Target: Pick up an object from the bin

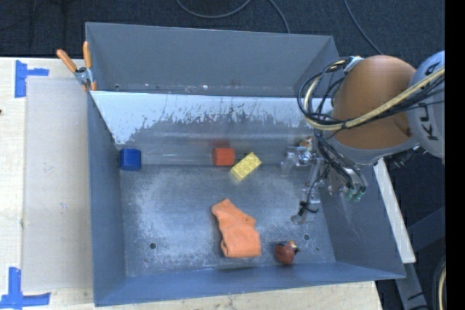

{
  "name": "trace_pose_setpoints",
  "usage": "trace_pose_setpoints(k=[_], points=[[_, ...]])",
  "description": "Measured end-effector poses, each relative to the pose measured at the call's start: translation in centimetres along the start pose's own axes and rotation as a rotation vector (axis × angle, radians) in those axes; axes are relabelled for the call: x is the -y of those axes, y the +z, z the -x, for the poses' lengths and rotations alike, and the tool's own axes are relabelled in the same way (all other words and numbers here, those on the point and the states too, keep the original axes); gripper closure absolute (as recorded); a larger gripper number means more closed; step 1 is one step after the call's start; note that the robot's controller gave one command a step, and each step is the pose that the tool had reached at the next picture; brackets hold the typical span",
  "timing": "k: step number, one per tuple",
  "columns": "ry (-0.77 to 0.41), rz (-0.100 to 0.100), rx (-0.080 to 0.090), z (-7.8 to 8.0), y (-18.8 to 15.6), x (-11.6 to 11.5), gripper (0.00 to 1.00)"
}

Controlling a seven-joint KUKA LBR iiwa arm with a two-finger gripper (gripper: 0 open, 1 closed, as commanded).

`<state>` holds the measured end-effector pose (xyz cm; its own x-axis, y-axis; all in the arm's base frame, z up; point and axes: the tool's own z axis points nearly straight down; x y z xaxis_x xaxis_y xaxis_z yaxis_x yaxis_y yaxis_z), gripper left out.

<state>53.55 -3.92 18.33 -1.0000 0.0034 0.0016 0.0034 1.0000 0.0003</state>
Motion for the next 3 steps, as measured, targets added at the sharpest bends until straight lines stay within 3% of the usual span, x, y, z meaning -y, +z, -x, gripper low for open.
trace_pose_setpoints(k=[1, 2, 3], points=[[-0.057, 0.003, -0.008, -2.1, 2.9, -2.2, 0.00], [-0.062, 0.000, 0.002, -2.0, 6.9, -4.2, 0.00], [0.060, 0.001, -0.009, -1.0, 9.4, -6.8, 0.00]])
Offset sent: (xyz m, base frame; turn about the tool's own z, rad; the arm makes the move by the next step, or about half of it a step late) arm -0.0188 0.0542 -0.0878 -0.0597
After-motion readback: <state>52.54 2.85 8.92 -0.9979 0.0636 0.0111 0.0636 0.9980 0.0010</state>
